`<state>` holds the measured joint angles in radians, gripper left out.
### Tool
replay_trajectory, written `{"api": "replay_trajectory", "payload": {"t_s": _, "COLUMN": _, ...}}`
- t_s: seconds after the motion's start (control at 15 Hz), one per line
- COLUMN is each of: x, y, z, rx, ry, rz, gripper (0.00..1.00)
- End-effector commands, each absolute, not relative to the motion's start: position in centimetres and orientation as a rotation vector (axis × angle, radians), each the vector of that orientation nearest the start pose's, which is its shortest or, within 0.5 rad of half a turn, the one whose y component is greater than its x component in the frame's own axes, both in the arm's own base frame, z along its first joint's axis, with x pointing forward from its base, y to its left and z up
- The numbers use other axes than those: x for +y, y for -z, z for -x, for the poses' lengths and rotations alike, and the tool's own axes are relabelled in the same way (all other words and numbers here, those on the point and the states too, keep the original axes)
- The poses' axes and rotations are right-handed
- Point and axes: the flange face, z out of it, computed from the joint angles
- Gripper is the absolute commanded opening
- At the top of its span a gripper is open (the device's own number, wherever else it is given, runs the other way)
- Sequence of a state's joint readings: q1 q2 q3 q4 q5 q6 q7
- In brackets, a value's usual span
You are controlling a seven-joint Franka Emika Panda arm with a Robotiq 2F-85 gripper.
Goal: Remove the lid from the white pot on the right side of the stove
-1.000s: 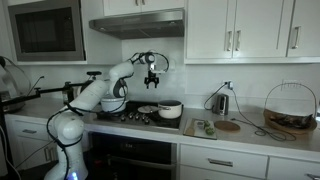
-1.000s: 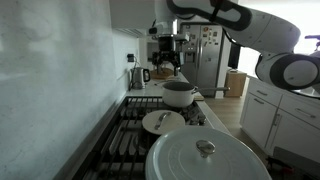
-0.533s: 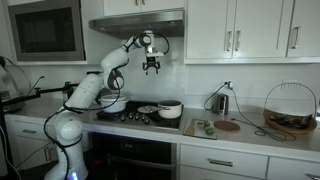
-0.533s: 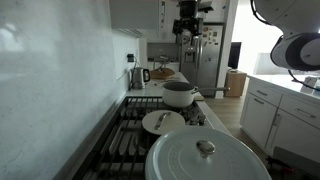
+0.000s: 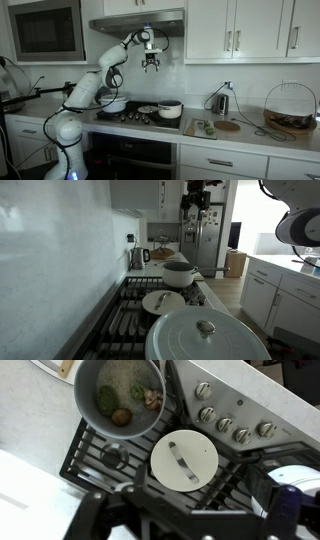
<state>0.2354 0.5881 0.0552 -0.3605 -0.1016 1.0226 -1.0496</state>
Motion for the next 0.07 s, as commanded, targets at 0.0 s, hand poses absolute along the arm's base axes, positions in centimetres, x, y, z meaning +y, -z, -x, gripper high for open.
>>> {"api": "replay_trajectory", "payload": {"t_s": 0.0, "x": 14.25, "y": -74.13, "z": -58.67, "rx": -1.913, "ry": 0.076, "rz": 2.588, "gripper": 1.0}}
